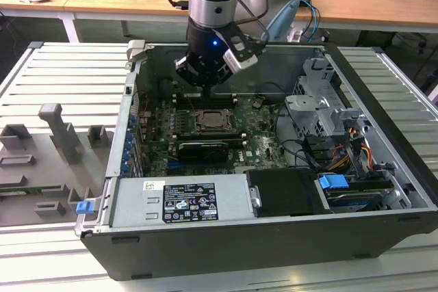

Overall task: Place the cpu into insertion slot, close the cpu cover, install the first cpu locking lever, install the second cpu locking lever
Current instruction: 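Install the first cpu locking lever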

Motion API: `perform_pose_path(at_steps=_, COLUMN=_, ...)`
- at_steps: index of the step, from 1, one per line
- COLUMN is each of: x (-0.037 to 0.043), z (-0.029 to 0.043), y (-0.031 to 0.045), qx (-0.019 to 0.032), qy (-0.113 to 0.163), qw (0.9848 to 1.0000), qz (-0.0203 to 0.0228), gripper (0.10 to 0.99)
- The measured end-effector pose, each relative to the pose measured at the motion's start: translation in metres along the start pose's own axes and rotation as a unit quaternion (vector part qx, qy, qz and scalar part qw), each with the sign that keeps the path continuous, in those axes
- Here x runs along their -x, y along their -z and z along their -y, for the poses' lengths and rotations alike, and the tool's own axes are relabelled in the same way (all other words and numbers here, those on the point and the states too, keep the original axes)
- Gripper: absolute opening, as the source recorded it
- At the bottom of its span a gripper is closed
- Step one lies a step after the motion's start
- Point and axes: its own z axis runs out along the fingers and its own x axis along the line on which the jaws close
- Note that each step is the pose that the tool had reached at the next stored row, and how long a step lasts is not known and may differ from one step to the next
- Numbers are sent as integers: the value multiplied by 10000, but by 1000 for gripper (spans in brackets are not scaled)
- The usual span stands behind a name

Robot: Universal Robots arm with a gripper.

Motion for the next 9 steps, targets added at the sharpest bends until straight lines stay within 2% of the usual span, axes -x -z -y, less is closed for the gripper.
perform_pose_path(at_steps=7, x=-99, z=-15, y=-4, qx=-5, qy=-1, qw=10000, qz=35, gripper=106)
perform_pose_path(at_steps=9, x=-103, z=-15, y=-6, qx=-6, qy=-39, qw=10000, qz=42, gripper=106)
